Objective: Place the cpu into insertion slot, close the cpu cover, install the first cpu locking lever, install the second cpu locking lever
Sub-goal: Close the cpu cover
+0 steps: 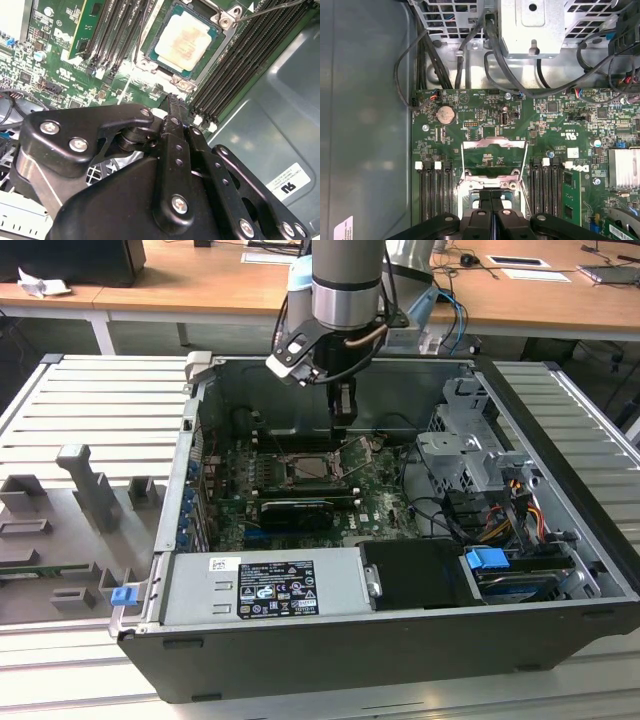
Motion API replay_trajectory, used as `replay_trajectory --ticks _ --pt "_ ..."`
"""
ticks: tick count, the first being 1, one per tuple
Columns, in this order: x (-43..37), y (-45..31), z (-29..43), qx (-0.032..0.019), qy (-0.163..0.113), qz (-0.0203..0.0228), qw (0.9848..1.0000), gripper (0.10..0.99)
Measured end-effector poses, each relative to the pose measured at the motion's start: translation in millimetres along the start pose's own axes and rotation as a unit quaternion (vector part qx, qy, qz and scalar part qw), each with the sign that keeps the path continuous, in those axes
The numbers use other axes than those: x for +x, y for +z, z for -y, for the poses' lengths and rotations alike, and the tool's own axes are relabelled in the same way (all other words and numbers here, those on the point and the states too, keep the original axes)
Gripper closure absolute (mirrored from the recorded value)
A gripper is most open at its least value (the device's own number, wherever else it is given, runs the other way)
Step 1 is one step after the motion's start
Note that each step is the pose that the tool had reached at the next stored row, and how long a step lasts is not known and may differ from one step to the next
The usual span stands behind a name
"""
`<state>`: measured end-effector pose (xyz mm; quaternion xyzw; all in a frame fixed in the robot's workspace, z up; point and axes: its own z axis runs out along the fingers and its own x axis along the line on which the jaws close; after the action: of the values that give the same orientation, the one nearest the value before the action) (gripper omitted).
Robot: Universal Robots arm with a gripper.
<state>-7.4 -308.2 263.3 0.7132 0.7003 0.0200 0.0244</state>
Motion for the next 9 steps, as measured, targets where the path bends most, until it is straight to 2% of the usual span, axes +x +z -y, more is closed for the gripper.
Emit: replay_trajectory --ticks 5,9 --pt "0.3 0.5 -7.3 0.0029 0.0 0.0 1.0 0.98" --pt "0.4 0.7 -9.9 0.0038 0.0 0.0 1.0 0.98"
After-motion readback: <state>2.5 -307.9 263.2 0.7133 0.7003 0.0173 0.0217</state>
